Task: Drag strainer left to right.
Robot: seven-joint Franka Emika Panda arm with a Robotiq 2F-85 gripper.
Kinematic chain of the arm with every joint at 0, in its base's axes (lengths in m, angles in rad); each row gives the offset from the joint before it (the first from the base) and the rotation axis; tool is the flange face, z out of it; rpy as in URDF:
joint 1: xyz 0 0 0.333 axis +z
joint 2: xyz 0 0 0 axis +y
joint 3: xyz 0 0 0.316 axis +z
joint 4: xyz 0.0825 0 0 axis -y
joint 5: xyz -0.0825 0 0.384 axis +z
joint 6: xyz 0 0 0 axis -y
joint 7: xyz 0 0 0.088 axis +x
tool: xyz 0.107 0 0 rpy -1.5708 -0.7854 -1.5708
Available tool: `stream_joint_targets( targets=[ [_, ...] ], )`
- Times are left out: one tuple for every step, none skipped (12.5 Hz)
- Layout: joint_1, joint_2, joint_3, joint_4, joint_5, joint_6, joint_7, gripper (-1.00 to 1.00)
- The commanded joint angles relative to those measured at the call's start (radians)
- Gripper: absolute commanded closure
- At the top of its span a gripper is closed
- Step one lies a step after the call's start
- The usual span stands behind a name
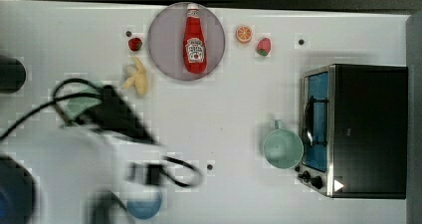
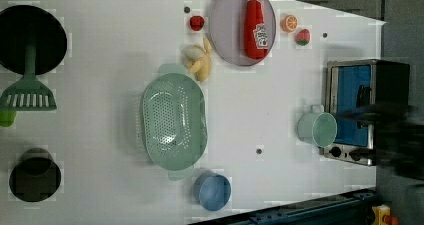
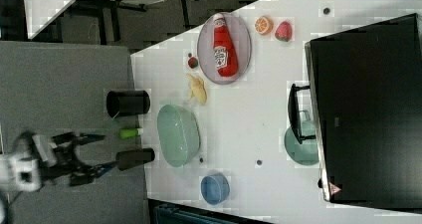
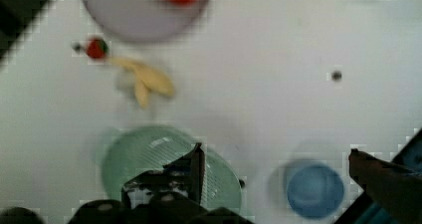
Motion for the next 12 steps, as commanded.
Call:
stream_joint_targets(
  targets=[
    [0.01, 0.09, 0.143, -0.024, 0.005, 0.085, 0.372, -1.0],
    [0.01, 0.143, 0.186, -0.026, 0.003, 0.143, 0.464, -1.0],
    [0.01, 0.197, 0.223, -0.028, -0.005, 0.202, 0.559, -1.0],
    [0.011, 0.25, 0.252, -0.033, -0.011, 0.258, 0.65, -1.0],
    [0.011, 0.304, 0.275, -0.038, -0.027, 0.307, 0.73, -1.0],
    [0.013, 0.356, 0.288, -0.042, -0.054, 0.348, 0.794, -1.0],
    [0.015, 0.409, 0.293, -0.046, -0.091, 0.38, 0.846, -1.0],
    [0.018, 0.461, 0.293, -0.047, -0.133, 0.411, 0.881, -1.0],
    [0.021, 0.513, 0.292, -0.046, -0.17, 0.457, 0.911, -1.0],
    [0.024, 0.562, 0.289, -0.047, -0.195, 0.504, 0.937, -1.0],
    [0.028, 0.607, 0.284, -0.046, -0.216, 0.551, 0.959, -1.0],
    [0.03, 0.648, 0.278, -0.047, -0.238, 0.596, 0.973, -1.0]
  ],
)
